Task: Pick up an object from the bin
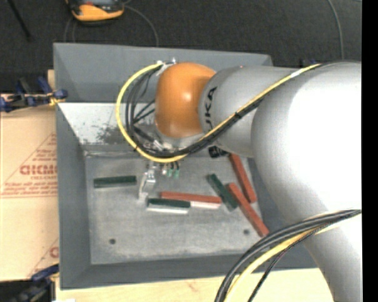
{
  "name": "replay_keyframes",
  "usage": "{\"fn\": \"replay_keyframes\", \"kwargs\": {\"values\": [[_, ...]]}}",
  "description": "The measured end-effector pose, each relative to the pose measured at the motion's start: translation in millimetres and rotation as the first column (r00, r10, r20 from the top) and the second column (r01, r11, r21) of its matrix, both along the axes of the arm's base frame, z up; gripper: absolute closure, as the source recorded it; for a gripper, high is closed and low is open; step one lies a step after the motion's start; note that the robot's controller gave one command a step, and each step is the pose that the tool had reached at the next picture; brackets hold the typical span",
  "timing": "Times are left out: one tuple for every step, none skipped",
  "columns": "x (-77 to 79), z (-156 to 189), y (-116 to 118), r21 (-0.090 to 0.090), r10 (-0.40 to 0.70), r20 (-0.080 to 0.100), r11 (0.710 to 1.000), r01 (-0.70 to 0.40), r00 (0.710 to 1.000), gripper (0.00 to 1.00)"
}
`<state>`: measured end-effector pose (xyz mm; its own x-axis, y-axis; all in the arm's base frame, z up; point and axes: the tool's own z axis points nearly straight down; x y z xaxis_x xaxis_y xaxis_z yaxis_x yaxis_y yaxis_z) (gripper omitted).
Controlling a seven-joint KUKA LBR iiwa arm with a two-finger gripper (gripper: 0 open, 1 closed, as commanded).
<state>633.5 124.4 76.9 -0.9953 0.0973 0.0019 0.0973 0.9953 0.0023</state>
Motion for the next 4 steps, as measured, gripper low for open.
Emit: {"fn": "replay_keyframes", "kwargs": {"values": [[-16.6,4,35,0.003,-0.193,0.004,0.981,0.193,0.981,1.0],[-16.4,4,35,0.003,-0.193,0.005,0.981,0.193,0.981,1.0],[-21.7,27,36,-0.003,-0.196,-0.001,0.981,0.196,0.981,1.0],[-13.4,80,40,-0.001,-0.203,0.001,0.979,0.203,0.979,1.0]]}}
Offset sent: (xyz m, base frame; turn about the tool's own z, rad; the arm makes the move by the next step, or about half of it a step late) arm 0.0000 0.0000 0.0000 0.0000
